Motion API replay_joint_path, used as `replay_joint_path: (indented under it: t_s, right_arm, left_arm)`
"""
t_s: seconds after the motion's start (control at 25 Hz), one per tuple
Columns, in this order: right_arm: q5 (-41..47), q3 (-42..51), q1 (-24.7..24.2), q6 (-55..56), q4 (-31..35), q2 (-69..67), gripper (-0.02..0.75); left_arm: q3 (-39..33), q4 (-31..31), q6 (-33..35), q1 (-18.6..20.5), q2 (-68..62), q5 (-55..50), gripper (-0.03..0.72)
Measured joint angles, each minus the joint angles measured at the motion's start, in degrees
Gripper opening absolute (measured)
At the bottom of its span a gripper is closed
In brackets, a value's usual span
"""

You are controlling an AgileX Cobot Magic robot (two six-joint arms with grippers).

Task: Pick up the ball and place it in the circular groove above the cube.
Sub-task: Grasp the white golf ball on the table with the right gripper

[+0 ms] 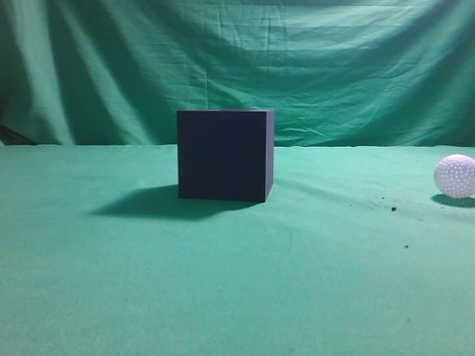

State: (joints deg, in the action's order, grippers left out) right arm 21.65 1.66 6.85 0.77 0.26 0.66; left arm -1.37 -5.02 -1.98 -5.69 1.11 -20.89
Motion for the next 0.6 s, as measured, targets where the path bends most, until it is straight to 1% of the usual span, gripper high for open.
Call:
replay_joint_path:
  t_s: [0.6]
  right_arm:
    - [0.00, 0.00, 0.00, 0.00, -0.10, 0.00, 0.000]
  left_arm:
    - [0.00, 0.00, 0.00, 0.00, 0.00, 0.00, 0.000]
